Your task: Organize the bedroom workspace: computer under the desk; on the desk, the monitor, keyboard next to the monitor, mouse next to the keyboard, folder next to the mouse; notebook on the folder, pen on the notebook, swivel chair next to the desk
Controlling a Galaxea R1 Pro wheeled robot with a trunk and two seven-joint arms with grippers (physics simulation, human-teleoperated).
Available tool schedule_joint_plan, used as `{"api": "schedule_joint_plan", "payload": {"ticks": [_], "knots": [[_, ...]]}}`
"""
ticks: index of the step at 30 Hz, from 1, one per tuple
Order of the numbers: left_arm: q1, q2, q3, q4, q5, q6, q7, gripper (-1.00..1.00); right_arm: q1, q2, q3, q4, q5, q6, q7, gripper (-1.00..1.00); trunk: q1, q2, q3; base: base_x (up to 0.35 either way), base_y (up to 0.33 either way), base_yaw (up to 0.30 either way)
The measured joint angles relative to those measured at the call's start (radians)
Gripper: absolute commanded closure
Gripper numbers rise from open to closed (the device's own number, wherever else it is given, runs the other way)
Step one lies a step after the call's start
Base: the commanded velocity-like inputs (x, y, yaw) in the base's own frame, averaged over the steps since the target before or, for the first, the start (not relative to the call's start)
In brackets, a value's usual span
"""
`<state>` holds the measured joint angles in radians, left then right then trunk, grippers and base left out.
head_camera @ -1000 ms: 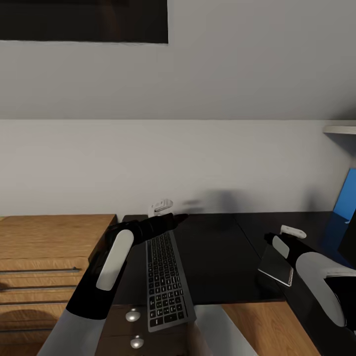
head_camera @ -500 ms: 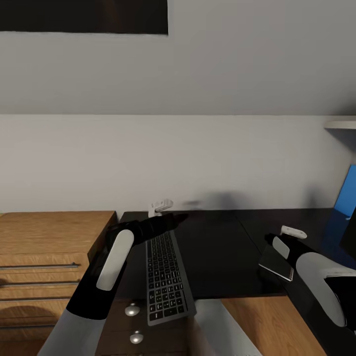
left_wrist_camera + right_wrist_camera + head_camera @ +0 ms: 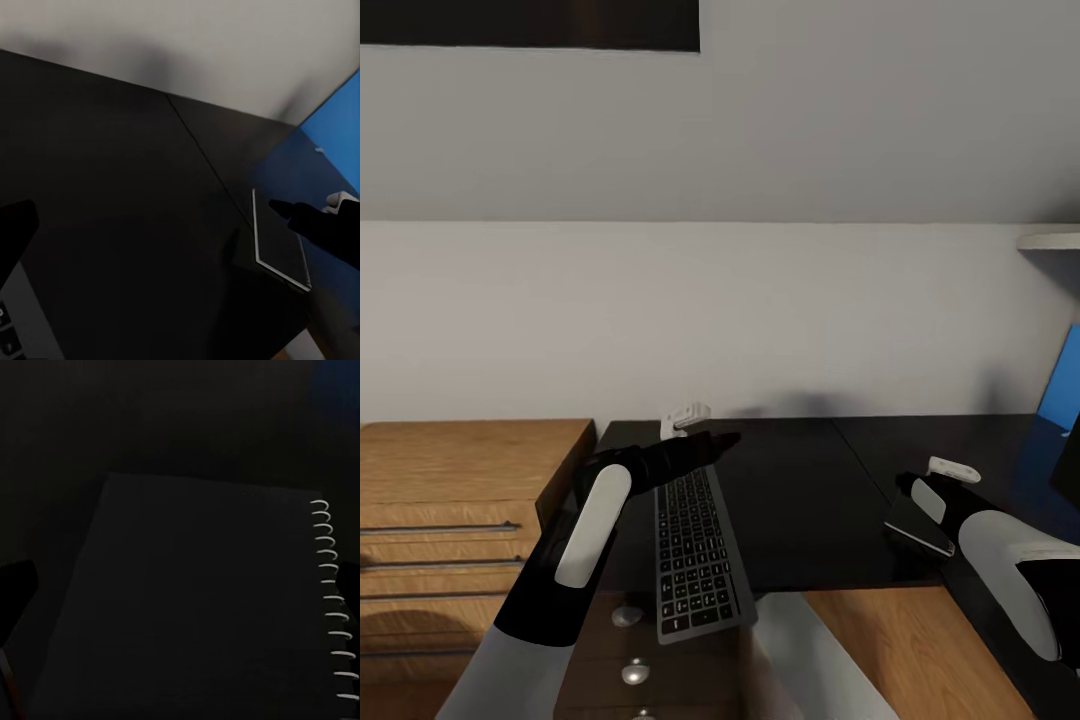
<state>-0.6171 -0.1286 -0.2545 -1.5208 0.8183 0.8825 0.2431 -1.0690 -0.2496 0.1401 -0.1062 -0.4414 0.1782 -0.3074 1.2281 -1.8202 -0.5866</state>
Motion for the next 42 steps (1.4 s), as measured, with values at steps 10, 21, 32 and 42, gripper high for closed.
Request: {"api": "schedule_joint_plan", "payload": {"ticks": [10, 21, 32, 42], "knots": [[0.0, 0.0, 0.0, 0.0, 0.001, 0.0, 0.0, -1.0, 0.0, 0.0, 0.0, 0.0, 0.001, 0.0, -0.001, -1.0, 0.004, -0.007, -0.003, 0.0, 0.0, 0.0], [0.0, 0.0, 0.0, 0.0, 0.003, 0.0, -0.001, -1.0, 0.0, -0.017, 0.0, -0.001, 0.002, -0.006, -0.002, -1.0, 0.004, -0.007, -0.003, 0.0, 0.0, 0.0], [0.0, 0.0, 0.001, 0.0, 0.0, 0.0, -0.001, -1.0, 0.0, -0.045, 0.0, -0.001, 0.0, -0.005, -0.004, -1.0, 0.004, -0.007, -0.003, 0.0, 0.0, 0.0], [0.0, 0.0, 0.001, 0.0, -0.001, 0.0, -0.001, -1.0, 0.0, -0.054, 0.0, -0.001, -0.001, -0.004, -0.004, -1.0, 0.004, -0.007, -0.003, 0.0, 0.0, 0.0]]}}
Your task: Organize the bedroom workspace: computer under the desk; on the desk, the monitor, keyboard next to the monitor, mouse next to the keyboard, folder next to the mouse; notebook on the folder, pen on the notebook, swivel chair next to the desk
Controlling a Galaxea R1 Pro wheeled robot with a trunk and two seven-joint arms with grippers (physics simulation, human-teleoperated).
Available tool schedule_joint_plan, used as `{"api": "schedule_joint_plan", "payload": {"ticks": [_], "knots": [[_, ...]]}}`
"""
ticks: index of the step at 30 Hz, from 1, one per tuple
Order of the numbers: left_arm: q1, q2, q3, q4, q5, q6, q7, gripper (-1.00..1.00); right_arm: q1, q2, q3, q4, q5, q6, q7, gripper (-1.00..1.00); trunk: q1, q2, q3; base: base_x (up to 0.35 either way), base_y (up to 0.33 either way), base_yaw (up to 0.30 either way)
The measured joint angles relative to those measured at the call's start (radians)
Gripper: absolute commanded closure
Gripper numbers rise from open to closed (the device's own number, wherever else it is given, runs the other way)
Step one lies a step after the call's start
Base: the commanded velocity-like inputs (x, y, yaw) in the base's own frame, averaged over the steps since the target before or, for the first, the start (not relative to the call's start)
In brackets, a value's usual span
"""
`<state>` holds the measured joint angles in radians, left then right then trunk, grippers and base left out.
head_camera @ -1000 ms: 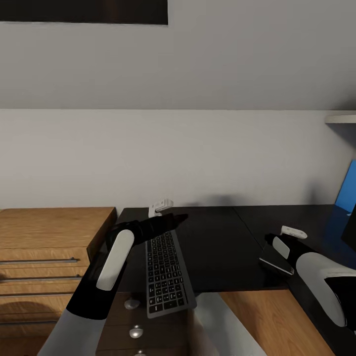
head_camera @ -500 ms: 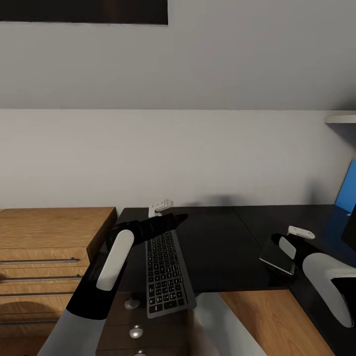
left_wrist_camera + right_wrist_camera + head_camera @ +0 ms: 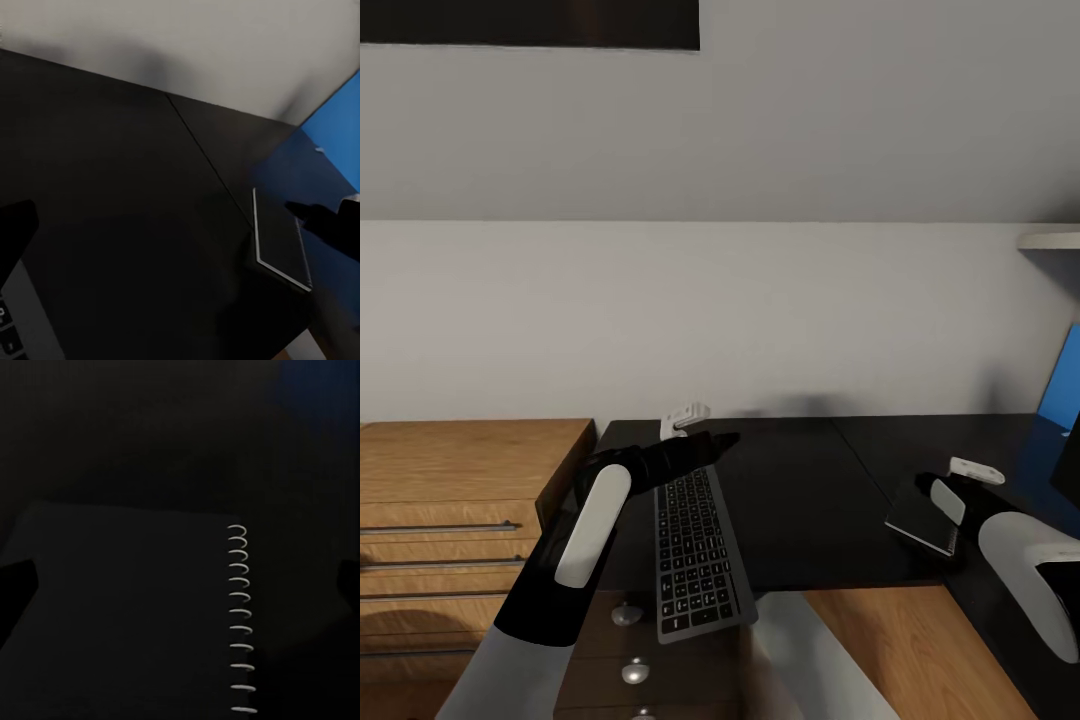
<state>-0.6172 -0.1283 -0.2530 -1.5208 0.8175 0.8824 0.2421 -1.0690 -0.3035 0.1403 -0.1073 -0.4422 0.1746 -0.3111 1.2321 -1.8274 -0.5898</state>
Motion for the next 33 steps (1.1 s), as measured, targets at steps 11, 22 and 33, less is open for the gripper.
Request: {"api": "schedule_joint_plan", "payload": {"ticks": [11, 22, 33], "knots": [[0.0, 0.003, 0.0, 0.0, -0.001, 0.0, 0.001, -1.0, 0.0, -0.011, 0.0, 0.001, 0.0, 0.001, 0.0, -1.0, 0.0, 0.0, 0.0, 0.0, 0.0, 0.0], [0.0, 0.003, 0.0, 0.0, -0.001, 0.0, 0.001, -1.0, 0.0, -0.011, 0.0, 0.001, 0.0, 0.001, 0.0, -1.0, 0.031, -0.056, -0.025, 0.0, 0.0, 0.0], [0.0, 0.002, 0.0, 0.0, -0.001, 0.0, 0.001, -1.0, -0.001, -0.011, 0.002, -0.001, 0.008, 0.002, -0.001, -1.0, 0.073, -0.133, -0.059, 0.0, 0.0, 0.0]]}}
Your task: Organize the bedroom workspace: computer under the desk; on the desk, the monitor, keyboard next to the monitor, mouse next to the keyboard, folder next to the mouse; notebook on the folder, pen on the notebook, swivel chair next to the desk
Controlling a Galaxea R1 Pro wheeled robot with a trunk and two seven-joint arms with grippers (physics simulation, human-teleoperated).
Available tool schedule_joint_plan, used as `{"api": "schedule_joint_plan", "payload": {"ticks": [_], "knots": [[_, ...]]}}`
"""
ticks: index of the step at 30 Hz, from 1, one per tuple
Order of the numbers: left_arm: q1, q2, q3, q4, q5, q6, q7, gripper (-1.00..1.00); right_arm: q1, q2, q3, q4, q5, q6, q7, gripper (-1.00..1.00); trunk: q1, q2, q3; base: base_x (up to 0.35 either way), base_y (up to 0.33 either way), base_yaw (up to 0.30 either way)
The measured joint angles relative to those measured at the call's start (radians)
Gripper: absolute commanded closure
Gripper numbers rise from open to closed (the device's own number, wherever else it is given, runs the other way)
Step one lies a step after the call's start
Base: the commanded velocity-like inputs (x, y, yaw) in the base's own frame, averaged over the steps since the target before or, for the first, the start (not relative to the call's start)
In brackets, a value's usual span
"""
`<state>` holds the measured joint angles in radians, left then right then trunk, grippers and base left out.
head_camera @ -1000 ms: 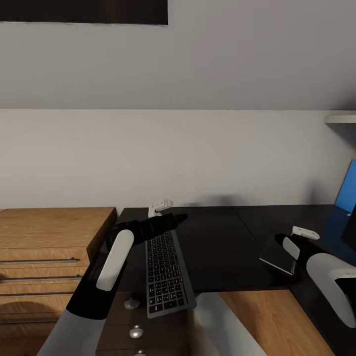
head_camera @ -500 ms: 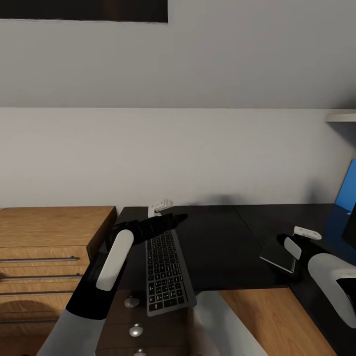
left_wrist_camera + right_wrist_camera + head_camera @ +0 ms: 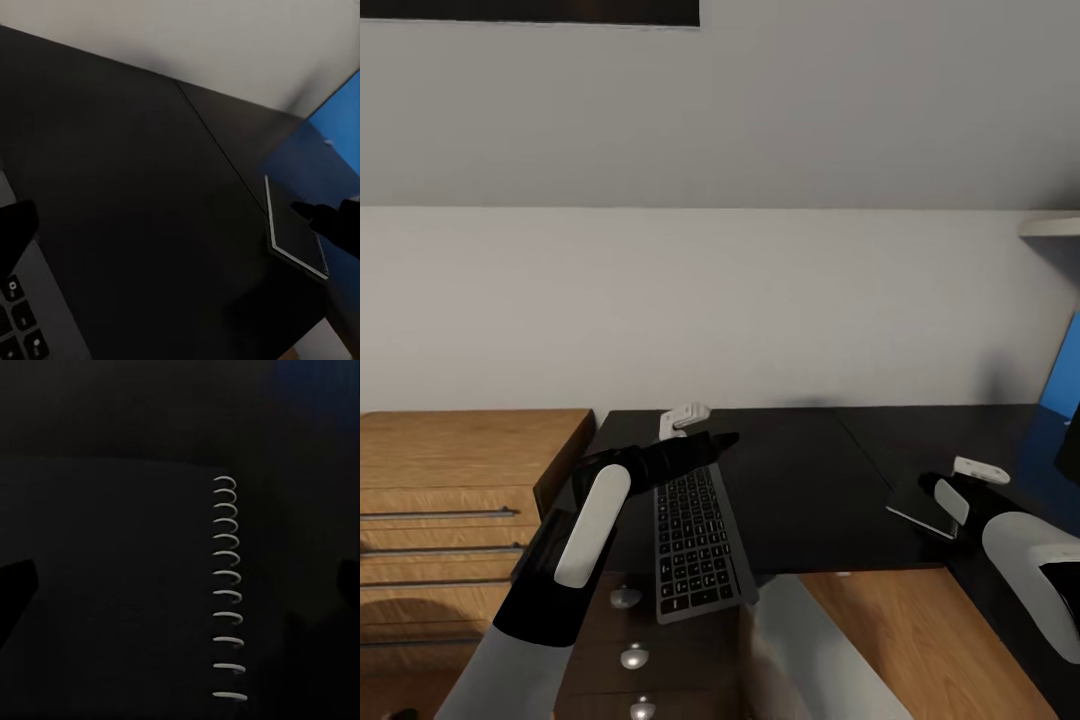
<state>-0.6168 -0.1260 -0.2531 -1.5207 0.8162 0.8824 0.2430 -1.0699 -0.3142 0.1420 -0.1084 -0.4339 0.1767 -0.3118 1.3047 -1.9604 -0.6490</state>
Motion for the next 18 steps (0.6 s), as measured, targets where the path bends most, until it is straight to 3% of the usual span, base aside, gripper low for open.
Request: {"api": "schedule_joint_plan", "payload": {"ticks": [5, 18], "knots": [[0.0, 0.0, 0.0, 0.0, 0.0, 0.0, 0.0, -1.0, 0.0, 0.0, 0.0, -0.024, -0.001, 0.0, -0.001, -1.0, 0.019, -0.035, -0.016, 0.0, 0.0, 0.0], [0.0, 0.0, 0.0, 0.0, 0.001, 0.0, 0.0, -1.0, 0.0, 0.0, 0.0, -0.025, 0.001, 0.0, -0.001, -1.0, 0.019, -0.035, -0.016, 0.0, 0.0, 0.0]]}}
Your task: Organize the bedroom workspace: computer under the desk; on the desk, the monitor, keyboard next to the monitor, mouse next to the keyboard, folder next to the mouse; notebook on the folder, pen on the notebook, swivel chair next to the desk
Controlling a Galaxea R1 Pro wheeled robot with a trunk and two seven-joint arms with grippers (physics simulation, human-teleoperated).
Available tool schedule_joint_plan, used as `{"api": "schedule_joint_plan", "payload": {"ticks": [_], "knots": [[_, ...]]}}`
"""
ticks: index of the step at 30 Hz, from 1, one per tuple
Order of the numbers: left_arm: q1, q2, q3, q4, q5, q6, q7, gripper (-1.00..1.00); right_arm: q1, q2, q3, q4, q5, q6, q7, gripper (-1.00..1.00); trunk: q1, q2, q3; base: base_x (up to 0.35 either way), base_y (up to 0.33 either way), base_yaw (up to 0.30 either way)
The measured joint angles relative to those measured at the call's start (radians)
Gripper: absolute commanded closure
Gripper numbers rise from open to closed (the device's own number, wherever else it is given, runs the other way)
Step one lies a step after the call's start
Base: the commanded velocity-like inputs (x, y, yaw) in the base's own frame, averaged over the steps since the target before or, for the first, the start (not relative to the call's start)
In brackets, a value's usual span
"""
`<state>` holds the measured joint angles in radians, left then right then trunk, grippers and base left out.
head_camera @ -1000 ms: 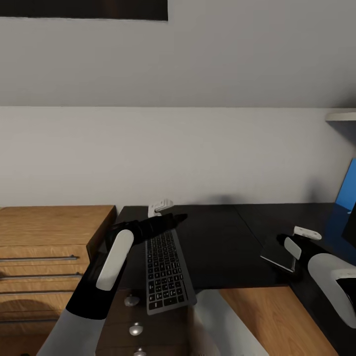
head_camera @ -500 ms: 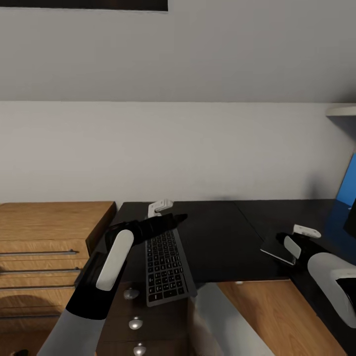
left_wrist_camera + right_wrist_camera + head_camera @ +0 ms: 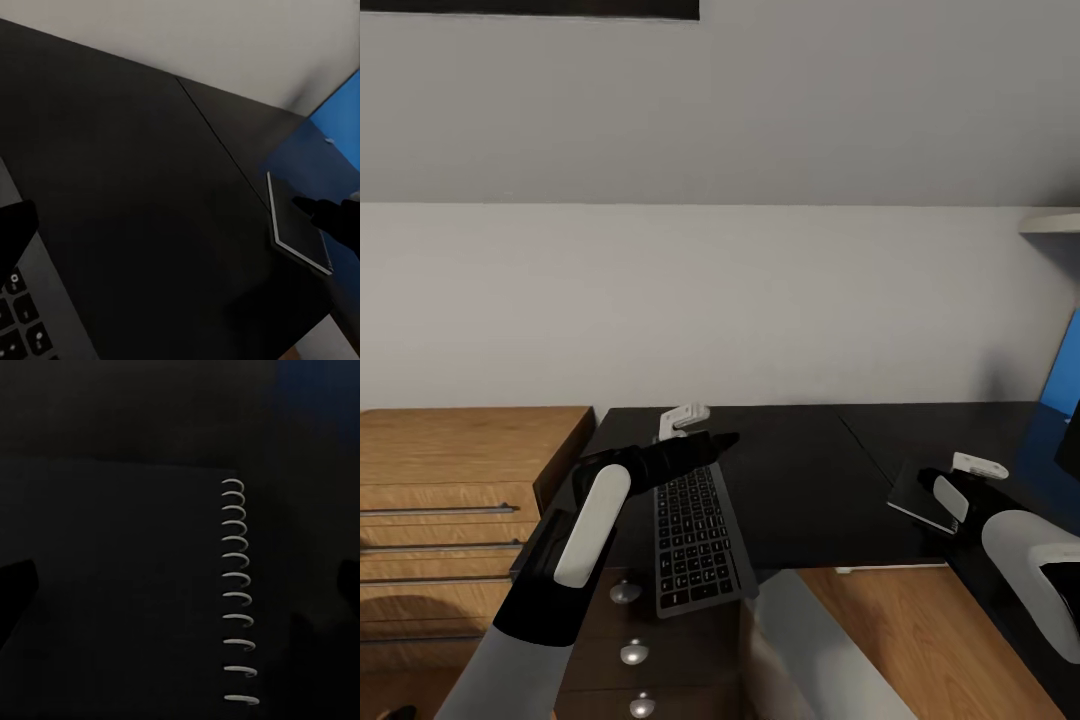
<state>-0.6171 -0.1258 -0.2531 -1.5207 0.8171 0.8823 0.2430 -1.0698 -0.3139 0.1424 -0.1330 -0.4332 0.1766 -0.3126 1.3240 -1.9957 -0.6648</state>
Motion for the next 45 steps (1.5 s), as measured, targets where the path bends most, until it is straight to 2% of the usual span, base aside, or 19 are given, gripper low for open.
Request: {"api": "schedule_joint_plan", "payload": {"ticks": [29, 33, 45], "knots": [[0.0, 0.006, 0.001, 0.013, 0.003, 0.001, -0.001, -1.0, 0.0, 0.004, 0.002, -0.002, 0.007, 0.003, 0.003, -1.0, 0.0, 0.0, 0.0, 0.0, 0.0, 0.0], [0.0, 0.019, 0.001, 0.015, 0.002, 0.0, -0.001, -1.0, 0.0, 0.006, 0.002, -0.003, 0.007, 0.003, 0.004, -1.0, 0.0, 0.0, 0.0, -0.012, 0.0, 0.0], [0.0, 0.026, 0.0, 0.015, 0.004, 0.0, -0.001, -1.0, 0.0, 0.006, 0.001, -0.004, -0.001, 0.003, 0.006, -1.0, 0.0, 0.0, 0.0, -0.159, 0.0, 0.0]]}}
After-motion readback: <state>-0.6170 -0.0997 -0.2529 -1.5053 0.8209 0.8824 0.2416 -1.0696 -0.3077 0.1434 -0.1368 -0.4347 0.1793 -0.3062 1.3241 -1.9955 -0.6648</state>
